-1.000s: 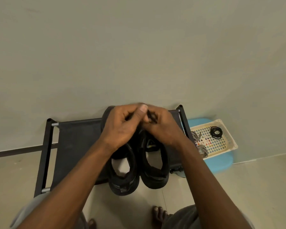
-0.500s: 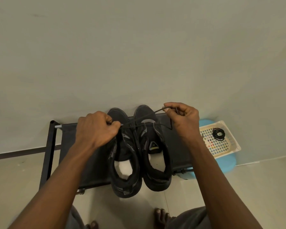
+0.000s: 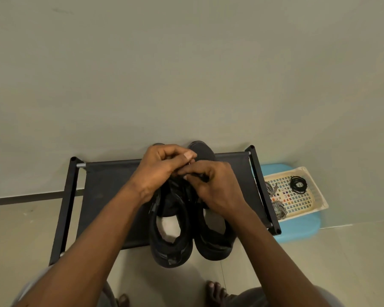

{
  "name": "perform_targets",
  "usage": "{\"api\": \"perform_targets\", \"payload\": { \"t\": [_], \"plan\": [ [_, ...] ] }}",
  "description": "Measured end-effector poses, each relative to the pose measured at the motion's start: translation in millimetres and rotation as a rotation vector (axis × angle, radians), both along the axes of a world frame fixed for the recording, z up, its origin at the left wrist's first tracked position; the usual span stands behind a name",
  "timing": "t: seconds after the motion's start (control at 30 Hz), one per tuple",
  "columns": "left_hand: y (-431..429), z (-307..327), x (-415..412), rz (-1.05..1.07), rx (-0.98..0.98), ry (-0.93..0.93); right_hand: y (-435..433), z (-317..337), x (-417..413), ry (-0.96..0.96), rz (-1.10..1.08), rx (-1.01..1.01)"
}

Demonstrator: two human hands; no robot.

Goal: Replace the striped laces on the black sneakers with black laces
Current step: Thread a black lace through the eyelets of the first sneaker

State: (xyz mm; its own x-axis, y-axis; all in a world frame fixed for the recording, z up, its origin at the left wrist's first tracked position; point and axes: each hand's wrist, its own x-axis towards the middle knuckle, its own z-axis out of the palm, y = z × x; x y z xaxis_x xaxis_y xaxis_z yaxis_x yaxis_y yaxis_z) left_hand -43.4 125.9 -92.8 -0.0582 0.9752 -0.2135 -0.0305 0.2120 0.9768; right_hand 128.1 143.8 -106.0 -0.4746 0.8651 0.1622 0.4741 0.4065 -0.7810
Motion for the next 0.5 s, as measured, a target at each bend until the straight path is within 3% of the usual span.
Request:
{"api": "perform_targets", "payload": {
  "t": [0.1, 0.27, 0.5],
  "plan": [
    [-1.0, 2.7, -4.4, -0.002, -0.101, -0.126, 5.2, -0.5, 1.0, 0.178, -0.058, -0.174],
    [0.4, -2.0, -0.7, 0.024, -0.131, -0.188, 9.4, -4.4, 0.4, 0.354, 0.004, -0.356],
    [3.6, -5.4, -0.2, -0.071, -0.265, -0.212, 14.6, -4.5, 6.1, 0.403, 0.108, -0.436]
  ]
}}
